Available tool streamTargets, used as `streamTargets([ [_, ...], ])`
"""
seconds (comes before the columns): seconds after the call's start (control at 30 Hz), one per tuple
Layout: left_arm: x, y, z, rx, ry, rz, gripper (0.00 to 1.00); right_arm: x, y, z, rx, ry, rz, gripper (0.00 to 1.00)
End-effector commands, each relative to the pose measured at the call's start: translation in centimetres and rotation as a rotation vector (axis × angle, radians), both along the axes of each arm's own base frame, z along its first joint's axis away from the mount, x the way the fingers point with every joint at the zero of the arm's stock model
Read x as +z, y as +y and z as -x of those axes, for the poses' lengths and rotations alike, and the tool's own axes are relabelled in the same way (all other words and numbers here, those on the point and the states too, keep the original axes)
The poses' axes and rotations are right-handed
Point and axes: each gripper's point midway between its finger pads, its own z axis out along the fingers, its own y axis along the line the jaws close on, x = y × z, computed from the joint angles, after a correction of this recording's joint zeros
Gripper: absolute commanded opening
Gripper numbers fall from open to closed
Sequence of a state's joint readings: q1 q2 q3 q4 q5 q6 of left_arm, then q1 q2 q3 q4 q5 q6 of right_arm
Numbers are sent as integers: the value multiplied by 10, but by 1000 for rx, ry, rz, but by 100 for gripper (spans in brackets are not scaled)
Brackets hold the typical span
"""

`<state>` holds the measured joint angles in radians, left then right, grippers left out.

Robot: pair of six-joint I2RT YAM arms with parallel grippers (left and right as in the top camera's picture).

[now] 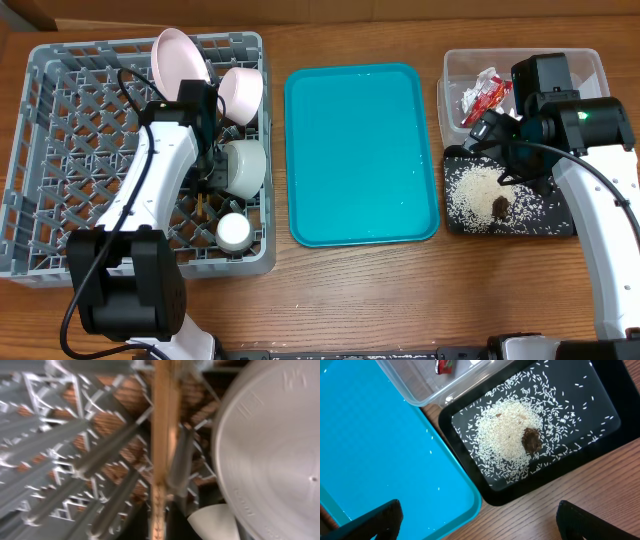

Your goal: Sort waste into correct bins and load items into the dishwasher

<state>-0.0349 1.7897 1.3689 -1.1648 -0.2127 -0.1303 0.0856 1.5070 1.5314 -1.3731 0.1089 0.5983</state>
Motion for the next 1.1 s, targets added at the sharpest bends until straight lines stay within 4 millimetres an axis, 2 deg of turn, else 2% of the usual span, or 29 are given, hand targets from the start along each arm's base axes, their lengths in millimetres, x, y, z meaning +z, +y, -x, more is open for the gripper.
streamTargets([
  [0.0,-5,-5,0,32,-2,22,43,12,-2,-2,-2,-41,8,100],
  [0.07,-3,-5,-2,40,-9,23,50,12,-2,-2,-2,-41,8,100],
  [0.17,7,-5,-7,48,-25,25,51,12,-2,-2,-2,-41,8,100],
  [0.23,22,-5,-13,48,-41,26,51,12,-2,-2,-2,-41,8,100],
  [0.33,60,-7,-22,46,-76,34,49,12,-2,-2,-2,-41,8,100],
  [0.43,106,-12,-25,42,-119,53,46,12,-2,-2,-2,-41,8,100],
  [0.57,160,-29,-12,17,-161,129,34,12,-2,-2,-2,-41,8,100],
  [0.67,188,-43,0,-8,-227,194,28,12,-2,-2,-2,-41,8,100],
  [0.7,194,-49,5,-14,-243,223,30,12,-2,-2,-2,-41,8,100],
  [0.73,200,-55,9,-24,-261,253,43,12,-2,-2,-2,-41,8,100],
  [0.77,205,-59,12,-31,-275,273,100,12,-2,-2,-2,-41,8,100],
  [0.9,217,-62,3,-30,-359,295,100,12,-2,-2,-2,-41,8,100],
  [1.07,214,-62,-1,-29,-353,293,100,12,-2,-2,-2,-41,8,100],
])
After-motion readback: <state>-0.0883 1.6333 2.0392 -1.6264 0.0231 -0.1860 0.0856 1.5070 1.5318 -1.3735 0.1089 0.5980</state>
